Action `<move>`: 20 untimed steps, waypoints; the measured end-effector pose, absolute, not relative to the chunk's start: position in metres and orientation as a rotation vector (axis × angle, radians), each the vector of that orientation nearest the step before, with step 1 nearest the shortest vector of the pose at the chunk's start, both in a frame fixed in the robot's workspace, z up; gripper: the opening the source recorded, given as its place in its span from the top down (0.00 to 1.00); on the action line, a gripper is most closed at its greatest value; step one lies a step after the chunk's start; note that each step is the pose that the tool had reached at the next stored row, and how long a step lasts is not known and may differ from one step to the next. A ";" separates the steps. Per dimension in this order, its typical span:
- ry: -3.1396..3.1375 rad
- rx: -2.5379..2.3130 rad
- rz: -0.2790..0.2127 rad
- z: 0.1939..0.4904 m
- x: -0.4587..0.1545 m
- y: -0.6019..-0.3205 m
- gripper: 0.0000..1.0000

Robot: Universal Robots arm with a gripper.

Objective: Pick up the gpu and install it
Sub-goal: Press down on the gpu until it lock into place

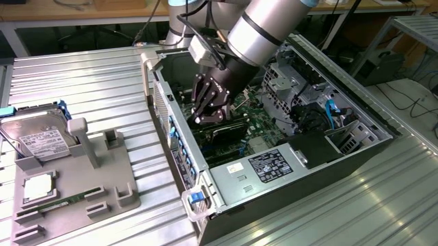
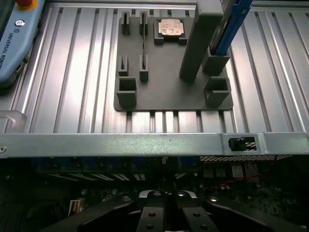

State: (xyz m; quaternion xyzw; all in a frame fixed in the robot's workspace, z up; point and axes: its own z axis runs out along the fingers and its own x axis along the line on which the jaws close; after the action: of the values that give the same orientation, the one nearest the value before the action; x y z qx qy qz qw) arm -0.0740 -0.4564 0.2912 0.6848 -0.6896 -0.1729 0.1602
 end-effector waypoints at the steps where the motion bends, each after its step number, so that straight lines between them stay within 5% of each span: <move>1: -1.969 1.955 -0.495 0.290 -0.074 -0.456 0.89; 20: -1.962 1.949 -0.505 0.284 -0.064 -0.456 0.89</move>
State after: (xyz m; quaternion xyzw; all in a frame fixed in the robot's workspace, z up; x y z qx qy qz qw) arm -0.0638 -0.4557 0.2841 0.6837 -0.6885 -0.1773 0.1645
